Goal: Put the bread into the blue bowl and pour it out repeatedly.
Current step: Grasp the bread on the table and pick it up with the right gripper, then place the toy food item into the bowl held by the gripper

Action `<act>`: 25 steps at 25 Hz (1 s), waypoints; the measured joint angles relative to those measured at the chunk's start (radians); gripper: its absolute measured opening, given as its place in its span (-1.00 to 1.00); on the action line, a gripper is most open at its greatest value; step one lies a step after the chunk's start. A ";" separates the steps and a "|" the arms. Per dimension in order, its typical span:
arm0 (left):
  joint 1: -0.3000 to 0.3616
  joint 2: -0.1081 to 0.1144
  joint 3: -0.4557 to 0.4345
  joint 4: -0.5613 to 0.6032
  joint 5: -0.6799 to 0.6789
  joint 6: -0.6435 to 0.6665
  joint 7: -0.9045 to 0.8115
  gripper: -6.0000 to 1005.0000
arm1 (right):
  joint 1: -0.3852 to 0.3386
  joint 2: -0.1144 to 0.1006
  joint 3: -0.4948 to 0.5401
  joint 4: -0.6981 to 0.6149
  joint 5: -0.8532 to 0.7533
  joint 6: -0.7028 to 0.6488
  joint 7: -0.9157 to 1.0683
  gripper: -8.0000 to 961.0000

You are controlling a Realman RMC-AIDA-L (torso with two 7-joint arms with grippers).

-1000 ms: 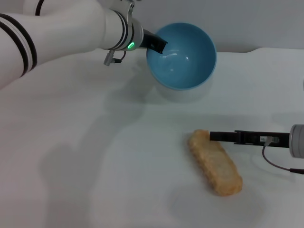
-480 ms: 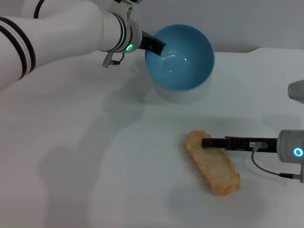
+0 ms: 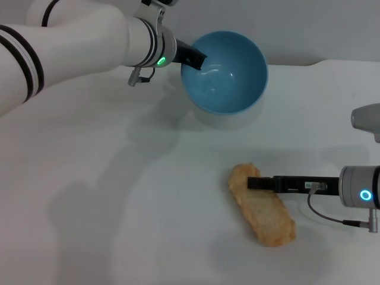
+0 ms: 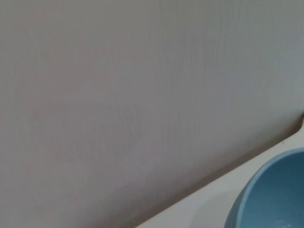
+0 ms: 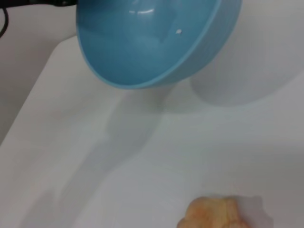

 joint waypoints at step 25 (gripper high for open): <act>-0.050 0.003 0.014 -0.012 -0.050 0.227 0.000 -0.99 | -0.091 -0.011 0.010 -0.469 0.246 -0.295 -0.154 -0.58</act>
